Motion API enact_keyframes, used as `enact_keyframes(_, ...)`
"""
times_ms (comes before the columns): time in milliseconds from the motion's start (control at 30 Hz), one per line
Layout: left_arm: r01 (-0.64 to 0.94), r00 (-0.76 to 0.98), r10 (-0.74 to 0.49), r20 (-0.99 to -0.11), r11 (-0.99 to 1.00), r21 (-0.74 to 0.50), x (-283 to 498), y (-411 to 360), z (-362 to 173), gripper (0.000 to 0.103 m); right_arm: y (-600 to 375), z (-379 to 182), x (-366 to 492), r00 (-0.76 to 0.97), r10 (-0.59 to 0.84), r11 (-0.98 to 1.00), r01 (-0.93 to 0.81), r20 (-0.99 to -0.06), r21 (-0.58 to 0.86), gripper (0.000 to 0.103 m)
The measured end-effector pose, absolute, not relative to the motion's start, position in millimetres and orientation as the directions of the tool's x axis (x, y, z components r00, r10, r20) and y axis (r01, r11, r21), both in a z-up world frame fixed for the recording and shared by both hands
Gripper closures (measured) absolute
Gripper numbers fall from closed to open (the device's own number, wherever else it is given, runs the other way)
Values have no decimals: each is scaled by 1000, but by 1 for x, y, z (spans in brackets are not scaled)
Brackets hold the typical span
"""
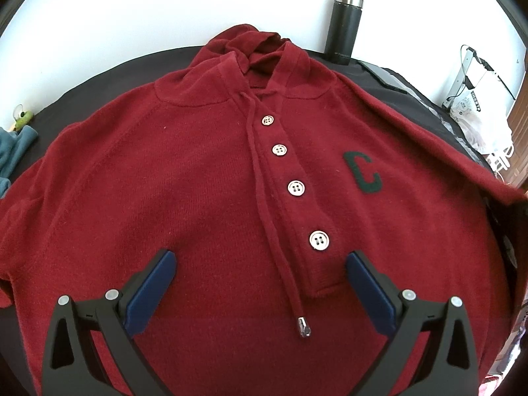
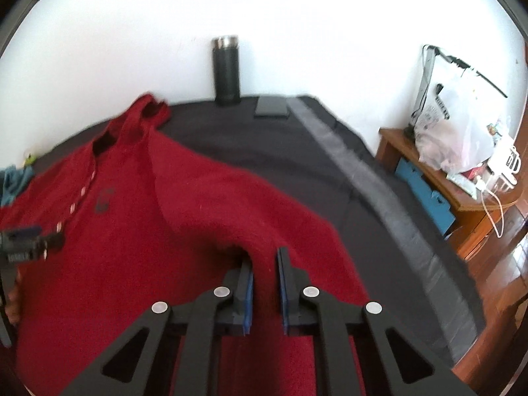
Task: Fold clothes
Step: 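Grasp the sweater hem with the right tool and lift it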
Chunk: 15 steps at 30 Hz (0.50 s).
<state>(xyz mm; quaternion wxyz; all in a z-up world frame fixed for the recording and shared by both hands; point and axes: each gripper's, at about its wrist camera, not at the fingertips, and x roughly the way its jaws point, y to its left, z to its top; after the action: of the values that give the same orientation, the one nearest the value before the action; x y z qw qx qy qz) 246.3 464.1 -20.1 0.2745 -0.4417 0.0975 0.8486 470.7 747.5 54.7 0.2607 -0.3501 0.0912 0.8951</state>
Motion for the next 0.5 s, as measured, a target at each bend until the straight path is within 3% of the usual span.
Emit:
enact_keyframes(367, -554, -464, 370, -805, -830, -62, 247, 465, -20, 0, 846, 78, 442, -597, 474, -706, -697, -647, 125, 90)
enact_keyframes(500, -555, -464, 369, -805, -830, -61, 247, 465, -20, 0, 862, 62, 417, -550, 488, -702, -709, -678, 69, 90)
